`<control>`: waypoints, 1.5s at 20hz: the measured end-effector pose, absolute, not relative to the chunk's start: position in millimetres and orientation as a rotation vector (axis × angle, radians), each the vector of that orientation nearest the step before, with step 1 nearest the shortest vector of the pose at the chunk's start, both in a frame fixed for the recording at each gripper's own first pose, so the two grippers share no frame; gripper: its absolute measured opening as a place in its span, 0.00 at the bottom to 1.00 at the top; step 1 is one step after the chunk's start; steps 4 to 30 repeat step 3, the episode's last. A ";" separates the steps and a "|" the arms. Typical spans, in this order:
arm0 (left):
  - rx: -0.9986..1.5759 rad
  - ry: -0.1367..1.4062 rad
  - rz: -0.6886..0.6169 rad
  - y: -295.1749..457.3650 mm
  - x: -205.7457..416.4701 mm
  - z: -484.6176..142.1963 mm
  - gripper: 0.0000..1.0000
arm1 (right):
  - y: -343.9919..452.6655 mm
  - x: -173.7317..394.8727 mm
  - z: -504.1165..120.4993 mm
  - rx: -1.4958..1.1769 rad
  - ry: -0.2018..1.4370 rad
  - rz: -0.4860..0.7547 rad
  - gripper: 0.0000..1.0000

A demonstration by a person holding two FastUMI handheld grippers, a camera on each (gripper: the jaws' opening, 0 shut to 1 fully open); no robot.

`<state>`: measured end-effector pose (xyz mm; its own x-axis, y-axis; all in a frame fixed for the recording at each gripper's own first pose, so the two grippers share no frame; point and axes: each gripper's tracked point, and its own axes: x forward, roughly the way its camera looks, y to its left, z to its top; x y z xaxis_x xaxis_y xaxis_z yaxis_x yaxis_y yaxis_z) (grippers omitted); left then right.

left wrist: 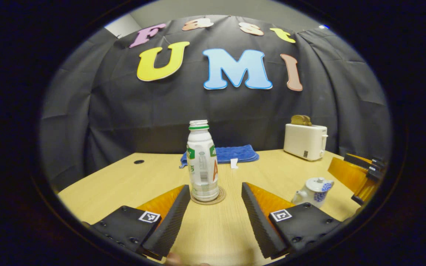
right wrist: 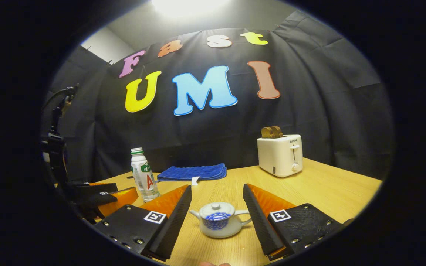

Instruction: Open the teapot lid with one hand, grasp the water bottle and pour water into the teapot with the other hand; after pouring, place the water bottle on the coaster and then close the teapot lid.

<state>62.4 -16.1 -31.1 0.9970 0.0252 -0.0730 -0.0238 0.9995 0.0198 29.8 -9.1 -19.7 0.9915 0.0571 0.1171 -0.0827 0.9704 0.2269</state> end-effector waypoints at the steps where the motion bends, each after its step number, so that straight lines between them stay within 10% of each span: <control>1: 0.015 0.064 0.019 -22.1 51.2 -32.1 0.97 | -1.7 21.5 -23.1 0.237 -0.103 0.082 0.87; 30: 0.006 0.061 0.001 -31.1 33.8 -38.2 0.88 | 2.8 10.1 -27.5 0.207 -0.095 0.079 0.87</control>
